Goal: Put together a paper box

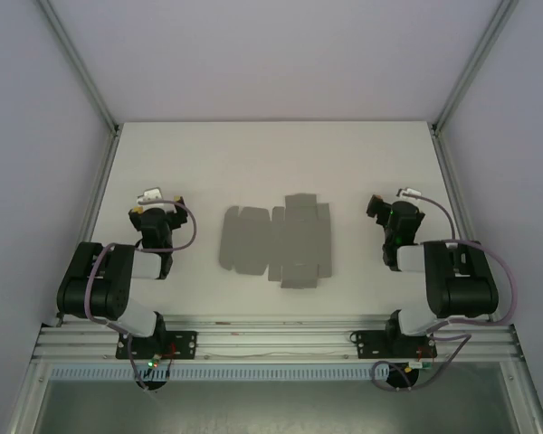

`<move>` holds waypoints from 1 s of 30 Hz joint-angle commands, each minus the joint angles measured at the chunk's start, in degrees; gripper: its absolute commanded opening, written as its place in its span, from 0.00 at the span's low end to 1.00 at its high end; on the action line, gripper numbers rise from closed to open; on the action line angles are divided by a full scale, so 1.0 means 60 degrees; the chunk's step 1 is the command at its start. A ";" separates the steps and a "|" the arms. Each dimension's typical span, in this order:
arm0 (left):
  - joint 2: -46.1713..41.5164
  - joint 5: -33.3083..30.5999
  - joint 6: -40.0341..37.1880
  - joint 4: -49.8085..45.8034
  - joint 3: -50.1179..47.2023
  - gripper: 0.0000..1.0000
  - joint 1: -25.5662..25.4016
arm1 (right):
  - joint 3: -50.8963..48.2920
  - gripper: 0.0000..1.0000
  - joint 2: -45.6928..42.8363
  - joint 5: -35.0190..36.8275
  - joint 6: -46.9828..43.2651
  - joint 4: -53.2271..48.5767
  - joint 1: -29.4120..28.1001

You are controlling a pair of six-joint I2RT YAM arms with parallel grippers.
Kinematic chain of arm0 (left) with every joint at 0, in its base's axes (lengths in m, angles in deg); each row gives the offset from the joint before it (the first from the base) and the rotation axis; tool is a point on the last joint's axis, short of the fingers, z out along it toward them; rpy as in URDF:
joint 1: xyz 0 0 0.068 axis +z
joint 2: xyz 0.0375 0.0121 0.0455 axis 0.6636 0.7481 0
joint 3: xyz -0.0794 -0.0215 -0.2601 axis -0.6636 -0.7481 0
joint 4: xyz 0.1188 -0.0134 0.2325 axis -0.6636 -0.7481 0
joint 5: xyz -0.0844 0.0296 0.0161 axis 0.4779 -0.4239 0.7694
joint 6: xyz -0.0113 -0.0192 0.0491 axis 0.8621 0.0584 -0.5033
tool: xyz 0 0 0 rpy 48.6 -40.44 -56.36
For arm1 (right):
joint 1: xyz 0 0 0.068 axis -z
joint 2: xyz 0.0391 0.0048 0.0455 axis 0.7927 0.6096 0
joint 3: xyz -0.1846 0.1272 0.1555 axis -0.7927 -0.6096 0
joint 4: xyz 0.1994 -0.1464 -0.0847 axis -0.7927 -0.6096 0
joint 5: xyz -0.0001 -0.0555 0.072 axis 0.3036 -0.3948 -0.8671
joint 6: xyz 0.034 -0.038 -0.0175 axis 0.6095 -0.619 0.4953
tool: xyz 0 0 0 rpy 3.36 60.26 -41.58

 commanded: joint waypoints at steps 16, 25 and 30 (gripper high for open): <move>-0.0057 -0.0043 -0.0068 0.0331 0.0064 1.00 -0.0049 | 0.0159 1.00 -0.0131 -0.0011 0.0127 0.0142 0.0019; -0.0106 -0.0153 -0.0086 0.0524 0.0025 1.00 -0.0042 | 0.0135 1.00 -0.0260 0.0009 0.0105 0.0197 0.0013; -0.1493 -0.0193 -0.0034 -0.2485 0.0954 1.00 -0.0115 | 0.1282 1.00 -0.1770 -0.0006 0.0369 -0.3268 0.0017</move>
